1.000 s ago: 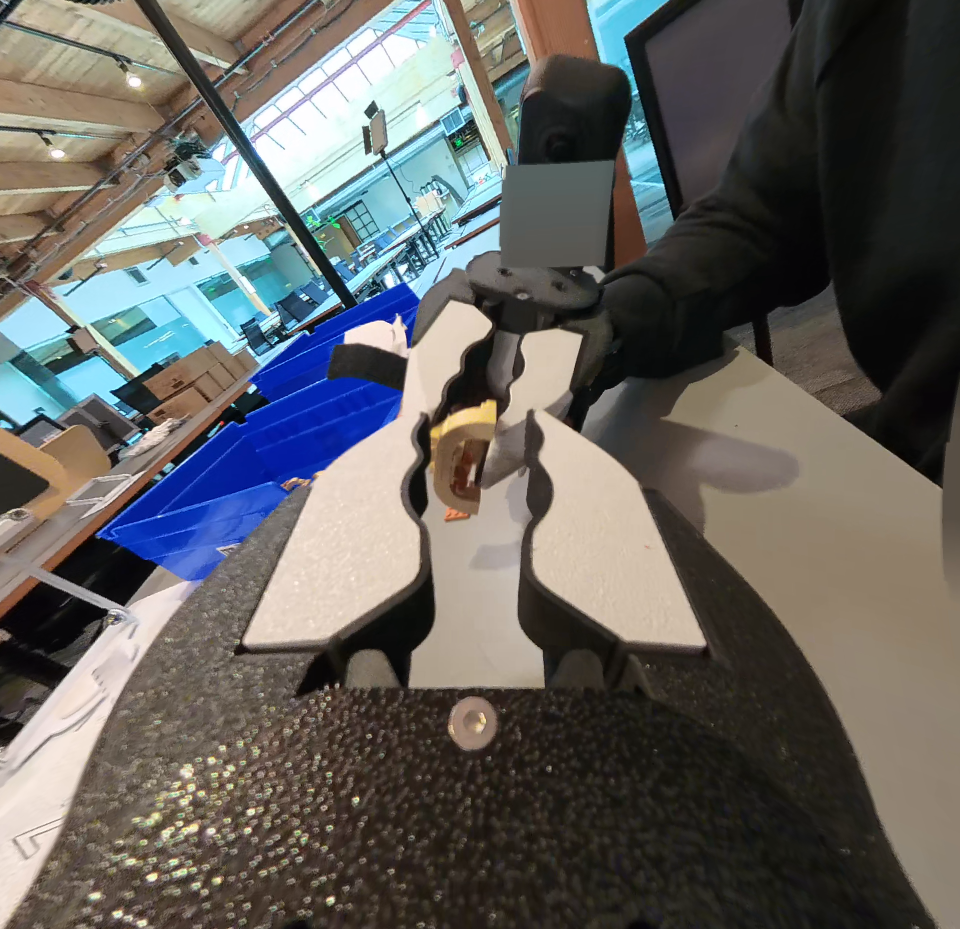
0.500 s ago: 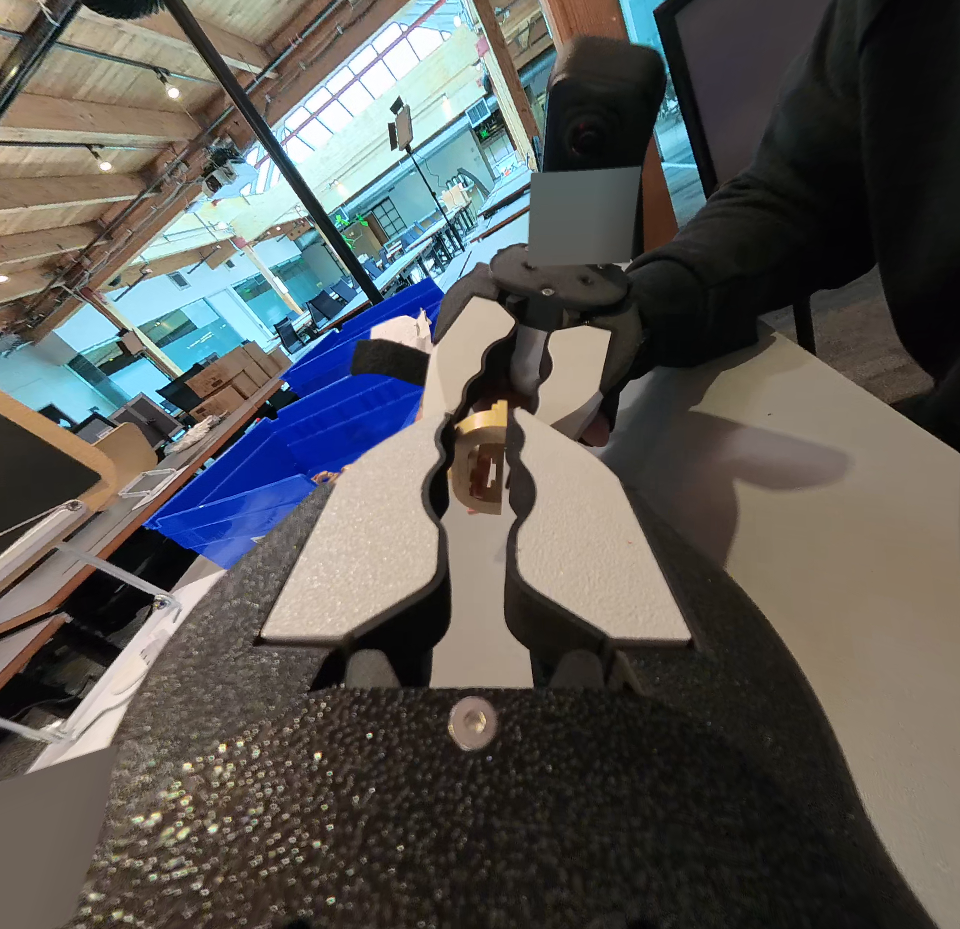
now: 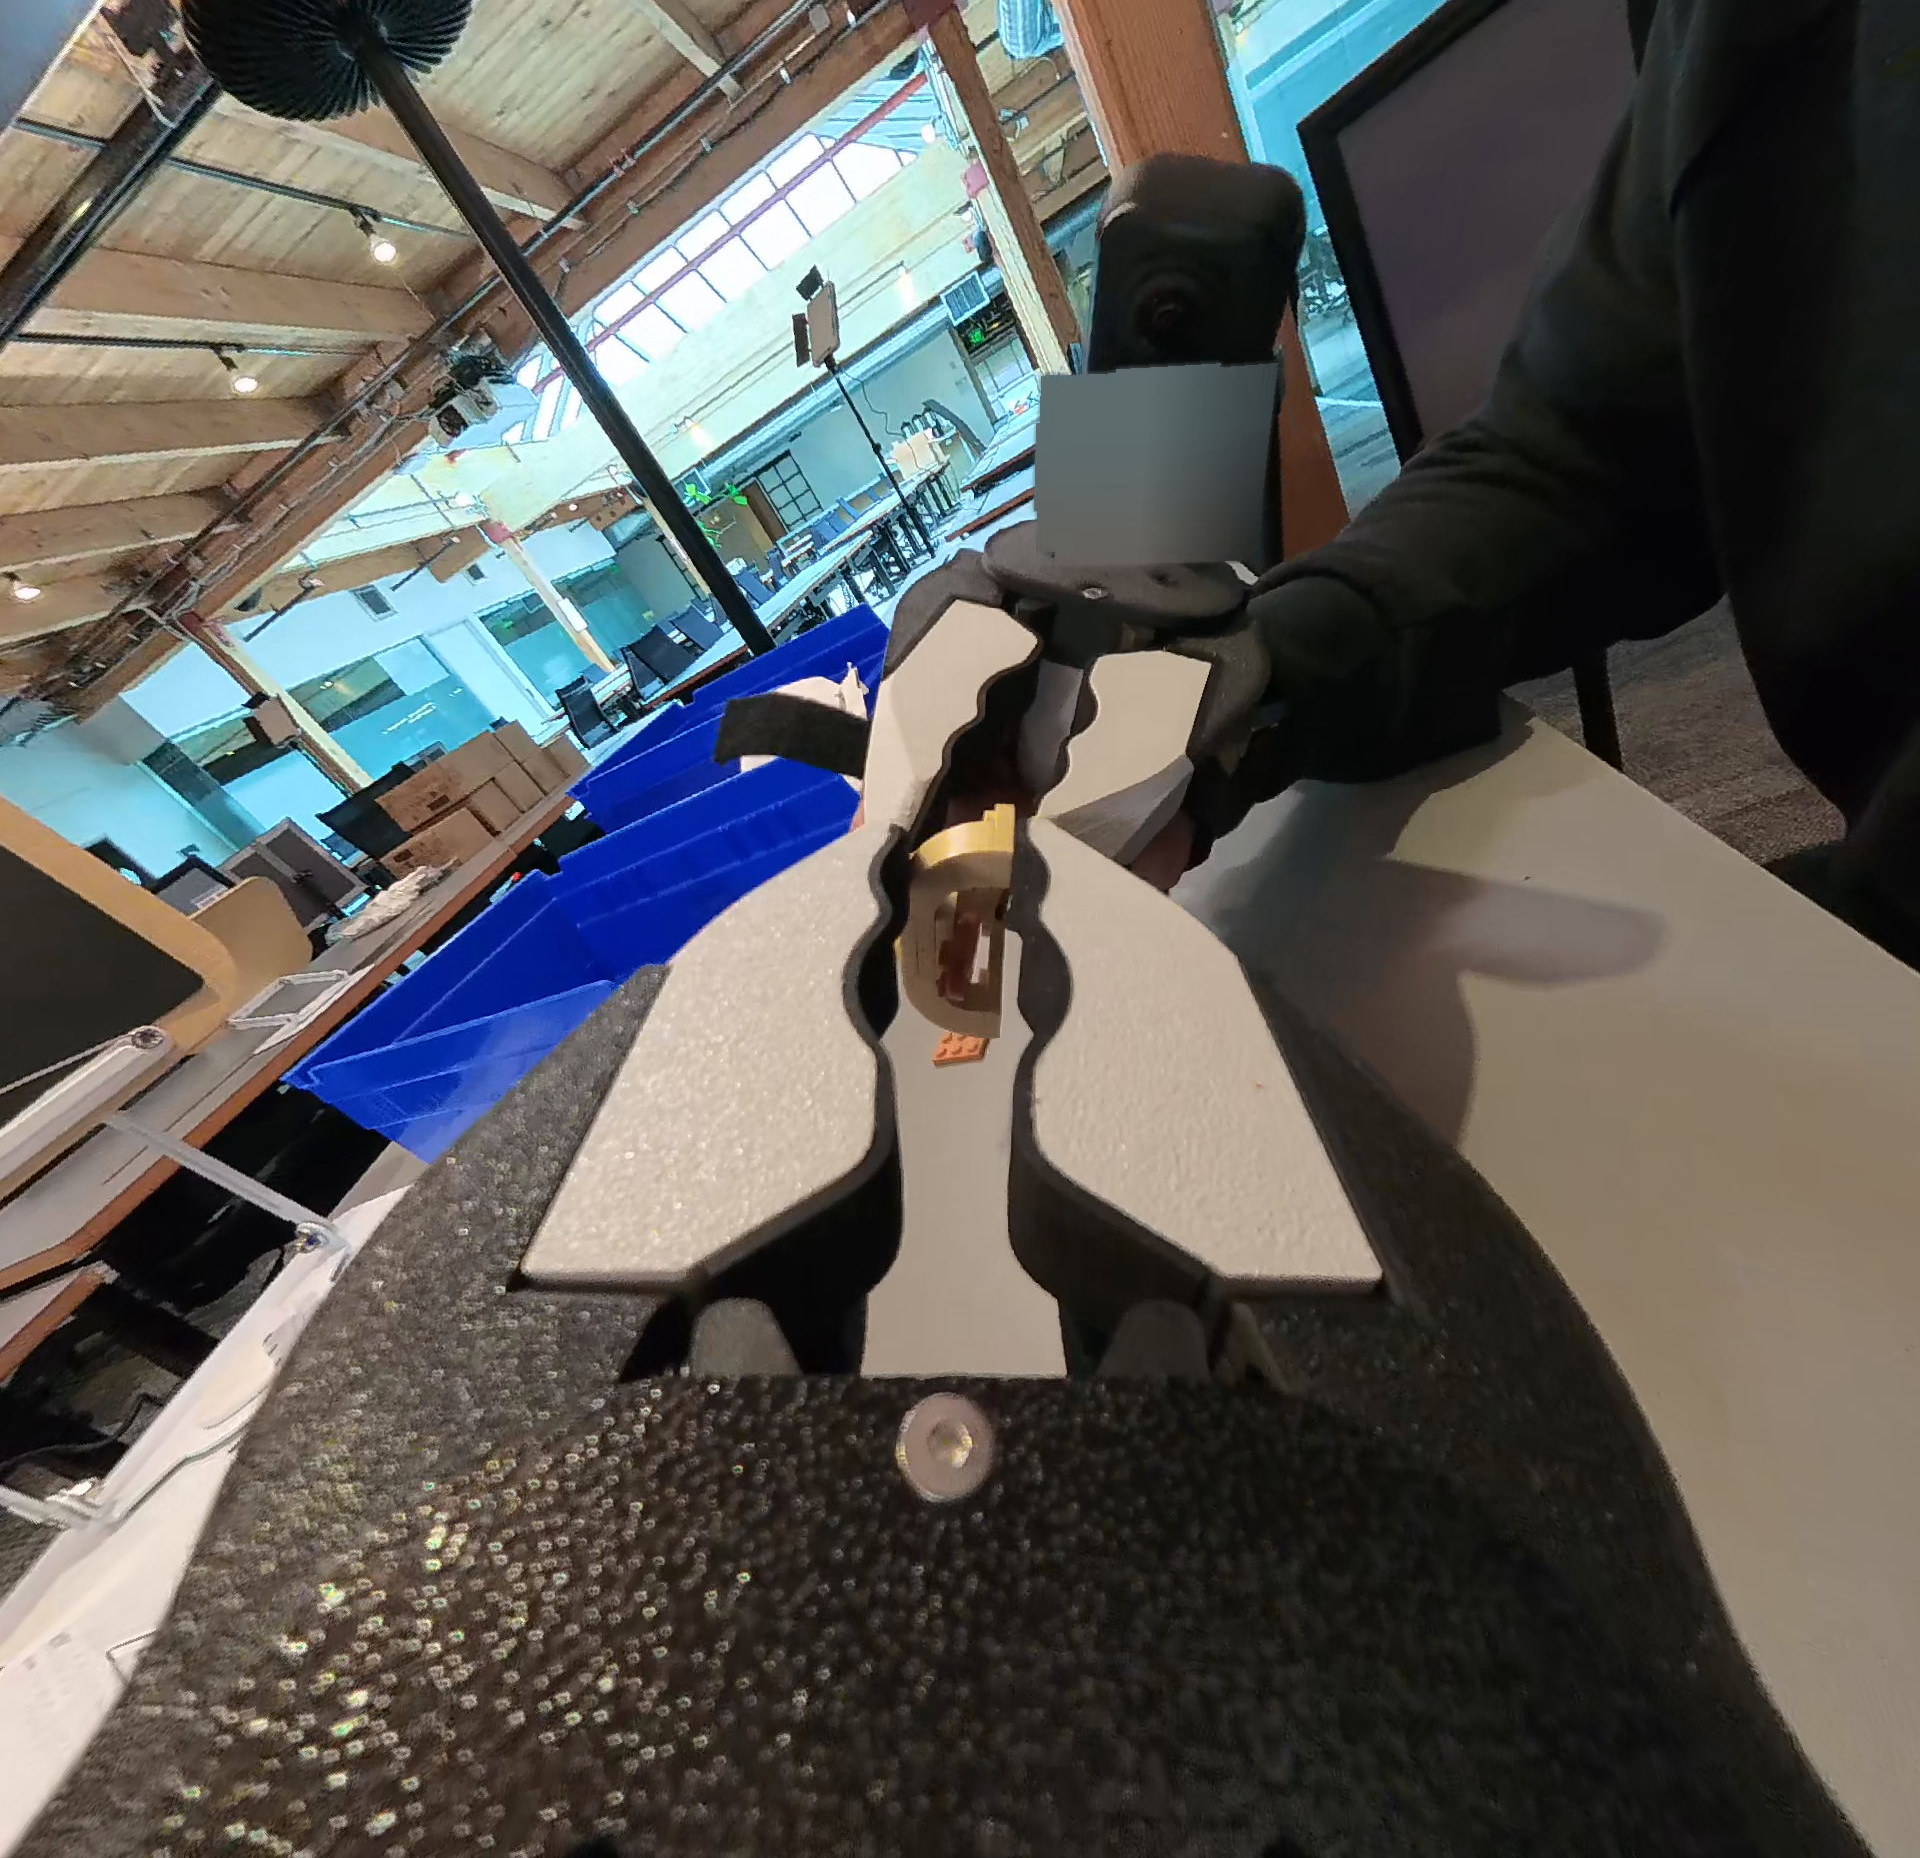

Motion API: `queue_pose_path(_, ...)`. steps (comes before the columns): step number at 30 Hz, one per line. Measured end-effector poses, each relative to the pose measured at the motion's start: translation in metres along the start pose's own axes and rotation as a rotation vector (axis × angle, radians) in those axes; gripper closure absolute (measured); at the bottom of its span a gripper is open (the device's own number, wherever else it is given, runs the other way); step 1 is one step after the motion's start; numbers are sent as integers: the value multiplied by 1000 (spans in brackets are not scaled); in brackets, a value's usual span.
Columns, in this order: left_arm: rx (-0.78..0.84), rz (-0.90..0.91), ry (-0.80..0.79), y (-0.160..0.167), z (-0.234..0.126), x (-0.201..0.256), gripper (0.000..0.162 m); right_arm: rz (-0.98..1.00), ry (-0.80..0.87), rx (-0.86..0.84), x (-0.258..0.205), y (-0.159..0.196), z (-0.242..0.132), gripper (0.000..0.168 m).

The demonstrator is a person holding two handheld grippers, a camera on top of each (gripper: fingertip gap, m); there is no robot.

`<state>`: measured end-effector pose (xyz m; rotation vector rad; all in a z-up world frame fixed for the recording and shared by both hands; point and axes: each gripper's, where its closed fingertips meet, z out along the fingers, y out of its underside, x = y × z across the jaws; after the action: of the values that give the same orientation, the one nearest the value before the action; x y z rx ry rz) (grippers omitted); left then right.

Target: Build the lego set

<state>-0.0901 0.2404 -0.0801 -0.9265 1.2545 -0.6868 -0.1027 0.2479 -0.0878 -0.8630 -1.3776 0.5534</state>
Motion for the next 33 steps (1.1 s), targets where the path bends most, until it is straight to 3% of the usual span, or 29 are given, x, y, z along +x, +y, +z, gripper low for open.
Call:
queue_pose_path(23, 69, -39, -43, -4, 3, -2, 144, -54, 46, -55, 3, -1, 0, 151)
queue_pose_path(33, 184, -110, -86, -17, -9, -16, 144, 100, 40, -3, 10, 1, 0, 151)
